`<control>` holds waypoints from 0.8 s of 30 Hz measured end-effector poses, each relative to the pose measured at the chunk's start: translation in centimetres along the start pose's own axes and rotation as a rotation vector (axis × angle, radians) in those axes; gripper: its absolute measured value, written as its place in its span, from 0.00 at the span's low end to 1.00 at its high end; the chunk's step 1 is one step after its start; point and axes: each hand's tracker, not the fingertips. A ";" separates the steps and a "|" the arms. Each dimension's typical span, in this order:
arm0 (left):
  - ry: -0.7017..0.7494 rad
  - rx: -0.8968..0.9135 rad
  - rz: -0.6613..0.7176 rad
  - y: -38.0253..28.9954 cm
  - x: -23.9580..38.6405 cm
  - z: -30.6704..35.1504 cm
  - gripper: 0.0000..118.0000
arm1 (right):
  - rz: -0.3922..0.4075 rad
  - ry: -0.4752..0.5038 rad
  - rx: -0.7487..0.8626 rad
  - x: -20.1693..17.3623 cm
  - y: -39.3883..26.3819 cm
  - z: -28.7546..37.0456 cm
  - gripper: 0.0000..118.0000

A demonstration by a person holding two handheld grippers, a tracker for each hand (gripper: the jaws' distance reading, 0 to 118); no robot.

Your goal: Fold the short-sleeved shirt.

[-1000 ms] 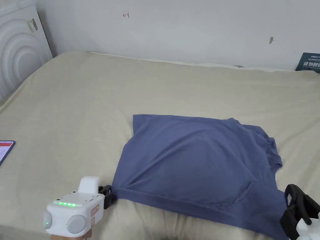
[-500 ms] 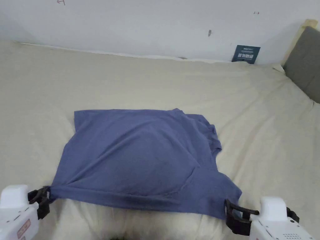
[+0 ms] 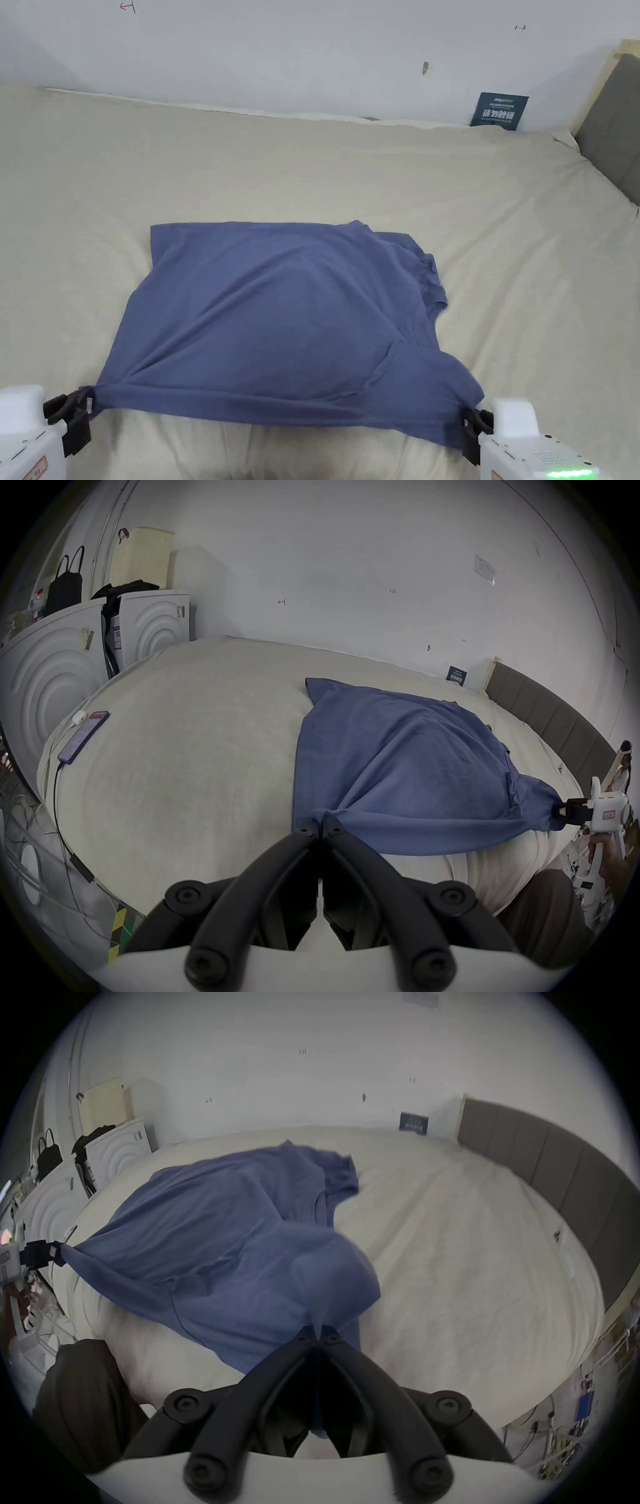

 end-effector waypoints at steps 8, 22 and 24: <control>-0.009 0.032 0.019 -0.4 0.1 2.0 0.00 | 0.007 -0.056 0.205 -0.5 0.8 6.7 0.01; 0.007 0.048 0.016 -1.7 -0.3 7.0 0.00 | 0.050 -0.057 0.271 -1.5 0.8 11.6 0.01; 0.017 0.050 0.040 -0.9 0.0 6.0 0.00 | 0.061 -0.047 0.274 -1.4 1.9 10.2 0.01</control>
